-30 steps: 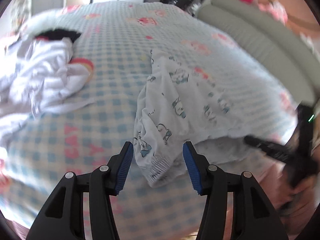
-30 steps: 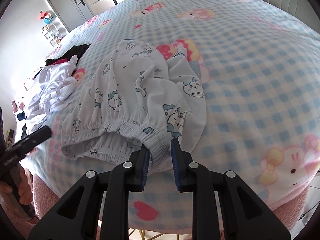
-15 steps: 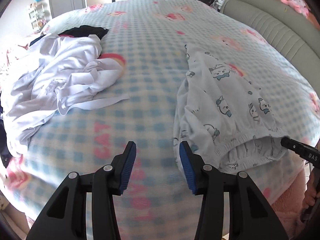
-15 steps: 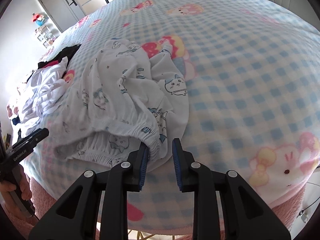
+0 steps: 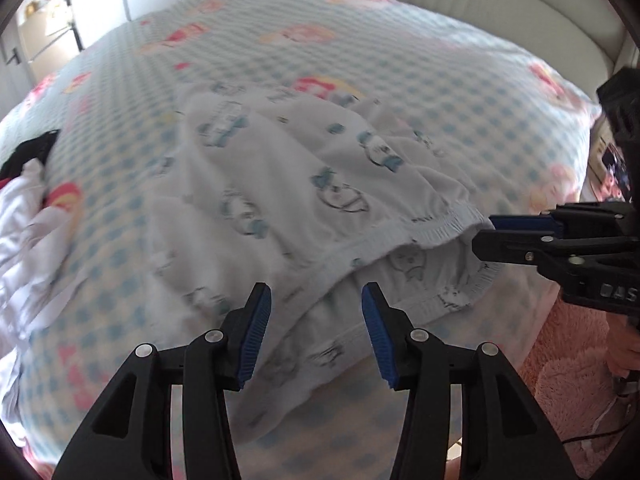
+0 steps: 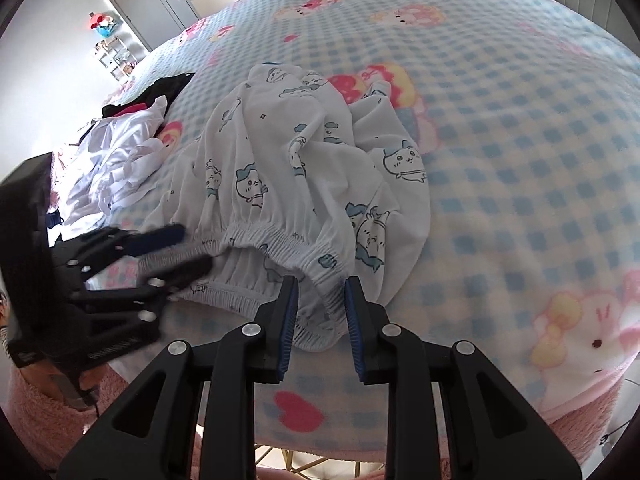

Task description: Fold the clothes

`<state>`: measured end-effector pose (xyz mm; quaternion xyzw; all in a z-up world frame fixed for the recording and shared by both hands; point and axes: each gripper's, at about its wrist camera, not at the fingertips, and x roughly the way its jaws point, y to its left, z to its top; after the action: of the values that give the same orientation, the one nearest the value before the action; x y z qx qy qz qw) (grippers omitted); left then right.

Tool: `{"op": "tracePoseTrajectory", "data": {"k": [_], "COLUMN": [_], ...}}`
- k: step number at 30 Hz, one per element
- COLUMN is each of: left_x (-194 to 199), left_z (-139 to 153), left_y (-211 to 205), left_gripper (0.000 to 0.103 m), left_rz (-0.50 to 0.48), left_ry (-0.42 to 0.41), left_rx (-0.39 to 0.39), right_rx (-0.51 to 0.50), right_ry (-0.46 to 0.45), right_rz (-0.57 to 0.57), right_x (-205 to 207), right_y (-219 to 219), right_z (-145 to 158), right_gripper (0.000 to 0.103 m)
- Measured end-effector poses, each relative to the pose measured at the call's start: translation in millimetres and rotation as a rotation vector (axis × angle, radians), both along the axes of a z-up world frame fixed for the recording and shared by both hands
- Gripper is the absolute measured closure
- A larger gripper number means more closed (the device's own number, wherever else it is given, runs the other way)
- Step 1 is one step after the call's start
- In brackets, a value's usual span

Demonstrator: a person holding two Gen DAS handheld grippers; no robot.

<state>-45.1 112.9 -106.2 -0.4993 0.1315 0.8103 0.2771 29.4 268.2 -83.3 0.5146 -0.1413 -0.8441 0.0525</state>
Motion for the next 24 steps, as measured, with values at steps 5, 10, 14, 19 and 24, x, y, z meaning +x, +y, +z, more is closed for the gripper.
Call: {"op": "tracePoseTrajectory", "data": {"k": [5, 10, 14, 19, 24], "left_x": [-12, -19, -16, -1, 12], "left_z": [-11, 11, 35, 69, 82], "left_y": [2, -42, -76, -105, -141], "left_gripper": [0.073, 0.095, 0.096, 0.097, 0.097], "left_rz": [0.093, 0.280, 0.362, 0.450, 0.573], "left_ry": [-0.015, 0.036, 0.091, 0.206, 0.256], "left_rx": [-0.018, 0.048, 0.084, 0.119, 0.155], "right_rx": [-0.002, 0.000, 0.011, 0.033, 0.062], "right_ry": [-0.009, -0.047, -0.074, -0.077, -0.069], "right_rz": [0.015, 0.083, 0.133, 0.153, 0.161], "right_x": [0, -2, -4, -5, -5], "right_y": [-4, -16, -34, -48, -56], "right_z": [0, -8, -18, -22, -24], "right_gripper": [0.080, 0.079, 0.079, 0.078, 0.072]}}
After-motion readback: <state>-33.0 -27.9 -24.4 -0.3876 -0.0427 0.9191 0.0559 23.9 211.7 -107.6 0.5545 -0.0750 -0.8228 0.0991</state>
